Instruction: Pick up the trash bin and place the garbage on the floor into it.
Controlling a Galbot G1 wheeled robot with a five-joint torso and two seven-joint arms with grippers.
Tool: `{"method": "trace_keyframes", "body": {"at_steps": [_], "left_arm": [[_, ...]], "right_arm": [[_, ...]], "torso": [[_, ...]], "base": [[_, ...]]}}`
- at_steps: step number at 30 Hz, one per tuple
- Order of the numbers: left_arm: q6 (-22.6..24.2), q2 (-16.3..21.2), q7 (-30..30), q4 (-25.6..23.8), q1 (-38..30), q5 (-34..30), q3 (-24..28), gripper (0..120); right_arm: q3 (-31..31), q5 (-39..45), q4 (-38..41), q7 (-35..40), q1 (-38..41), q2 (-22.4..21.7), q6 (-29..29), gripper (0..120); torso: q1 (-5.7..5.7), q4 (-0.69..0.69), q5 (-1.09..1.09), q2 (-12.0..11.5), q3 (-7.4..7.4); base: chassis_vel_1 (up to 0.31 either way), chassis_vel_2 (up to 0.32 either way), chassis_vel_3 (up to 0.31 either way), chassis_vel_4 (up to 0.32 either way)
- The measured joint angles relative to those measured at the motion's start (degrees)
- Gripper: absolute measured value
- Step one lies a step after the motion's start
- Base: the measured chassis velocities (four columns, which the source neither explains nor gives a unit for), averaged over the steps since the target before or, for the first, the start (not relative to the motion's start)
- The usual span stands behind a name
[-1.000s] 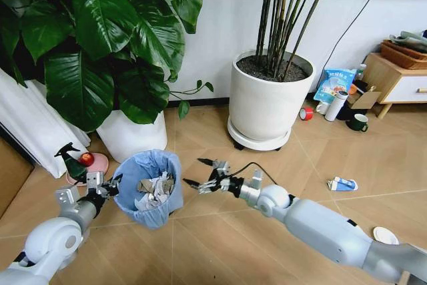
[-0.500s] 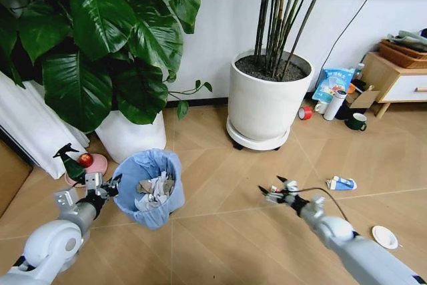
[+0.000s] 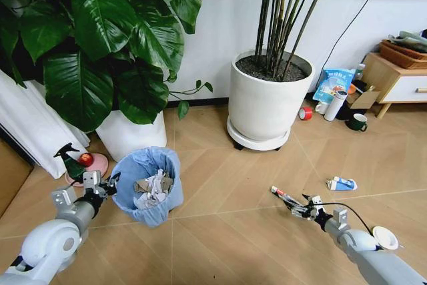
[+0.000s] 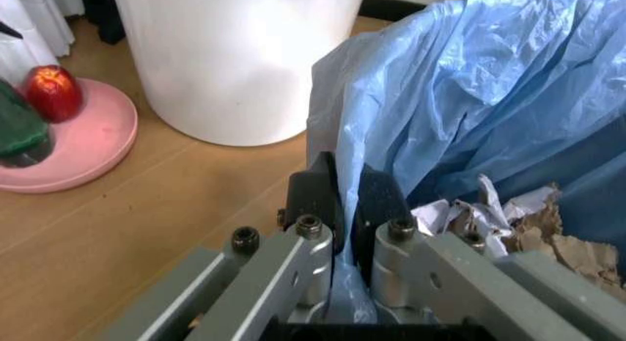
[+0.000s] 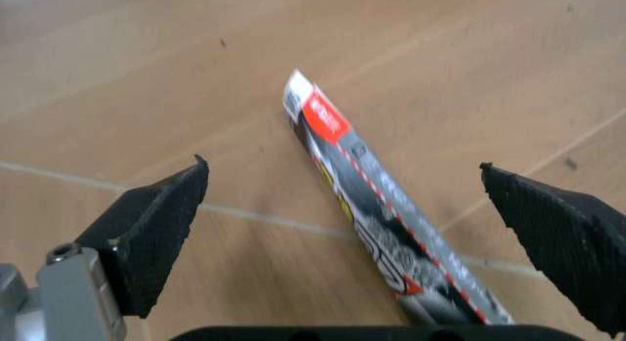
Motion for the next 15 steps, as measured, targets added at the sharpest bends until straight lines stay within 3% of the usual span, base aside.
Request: {"method": "trace_keyframes", "body": {"at_steps": [5,15], "left_arm": [[-0.01,0.03,-0.03,0.28,-0.32,-0.11,0.18,0],[-0.01,0.27,-0.02,1.15,-1.15,-0.31,0.83,0]], "right_arm": [[0.33,-3.39,-6.31,-0.33,3.05,2.4,0.72,97],[1.02,-6.43,-11.09,0.51,5.91,4.09,0.9,64]], "torso": [[0.0,0.0,0.01,0.0,0.0],[0.0,0.0,0.0,0.0,0.01]], "base": [[0.0,0.0,0.0,0.0],[0.0,0.0,0.0,0.0]]}}
